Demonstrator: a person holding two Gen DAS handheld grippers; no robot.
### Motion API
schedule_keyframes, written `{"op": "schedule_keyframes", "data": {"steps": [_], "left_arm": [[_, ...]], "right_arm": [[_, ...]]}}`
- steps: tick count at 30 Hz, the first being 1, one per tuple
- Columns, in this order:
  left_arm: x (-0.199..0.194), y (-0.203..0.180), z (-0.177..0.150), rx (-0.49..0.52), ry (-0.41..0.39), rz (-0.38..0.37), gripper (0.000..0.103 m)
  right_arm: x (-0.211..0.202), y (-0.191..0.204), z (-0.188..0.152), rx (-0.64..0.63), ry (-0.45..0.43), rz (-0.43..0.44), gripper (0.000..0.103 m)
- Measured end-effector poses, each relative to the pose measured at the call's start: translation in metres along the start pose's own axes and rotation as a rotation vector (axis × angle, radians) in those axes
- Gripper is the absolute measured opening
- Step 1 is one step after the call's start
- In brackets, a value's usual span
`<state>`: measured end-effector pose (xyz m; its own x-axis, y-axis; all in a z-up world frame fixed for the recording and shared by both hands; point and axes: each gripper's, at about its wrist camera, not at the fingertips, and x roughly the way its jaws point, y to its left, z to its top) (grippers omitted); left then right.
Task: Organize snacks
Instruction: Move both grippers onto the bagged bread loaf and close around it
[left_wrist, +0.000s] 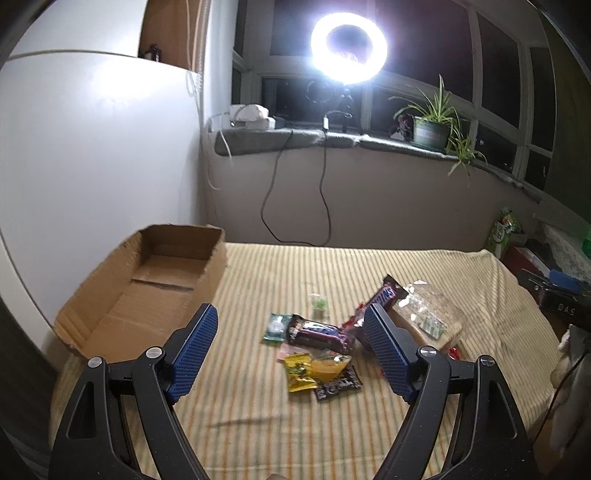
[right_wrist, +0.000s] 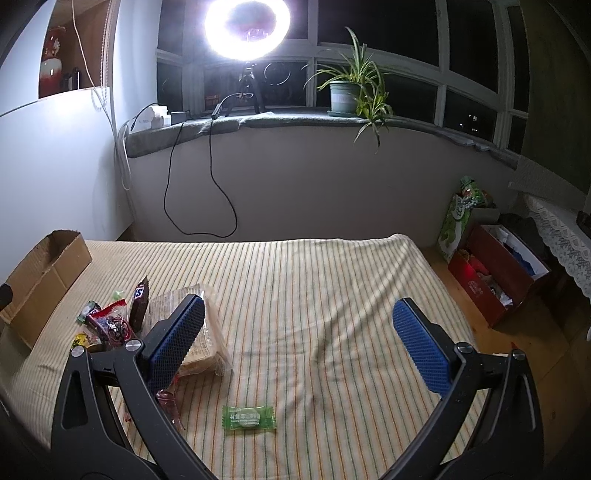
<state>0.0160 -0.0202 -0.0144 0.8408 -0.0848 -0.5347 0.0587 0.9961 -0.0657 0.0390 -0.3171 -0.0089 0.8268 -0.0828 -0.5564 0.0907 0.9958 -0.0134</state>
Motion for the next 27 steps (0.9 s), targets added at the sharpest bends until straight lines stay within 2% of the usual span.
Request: {"op": "schedule_keyframes", "data": {"steps": [3,8,10,14,22,27], "left_arm": [[0.009,-0.004,-0.004,-0.016,0.037,-0.051,0.081],[0.023,-0.017,-0.011,-0.024,0.095,-0.131,0.075],[0.028,-0.02,-0.013,-0.039,0.124,-0.175,0.07],[0.041,-0.035,-0.016,-0.053,0.177,-0.258,0.062],[0.07,-0.062,-0.013,-0.077,0.277,-0.407,0.04],[0.088,-0.072,-0.015,-0.076,0.329,-0.451,0.039]], "right_arm": [[0.008,-0.001,-0.003,0.001,0.018,0.037,0.103],[0.028,-0.007,-0.008,0.044,0.101,0.225,0.103],[0.037,-0.007,-0.01,0.049,0.129,0.263,0.103],[0.056,-0.003,-0.014,0.044,0.196,0.344,0.094],[0.093,0.011,-0.022,0.086,0.369,0.533,0.073],[0.109,0.018,-0.02,0.091,0.435,0.588,0.067]]}}
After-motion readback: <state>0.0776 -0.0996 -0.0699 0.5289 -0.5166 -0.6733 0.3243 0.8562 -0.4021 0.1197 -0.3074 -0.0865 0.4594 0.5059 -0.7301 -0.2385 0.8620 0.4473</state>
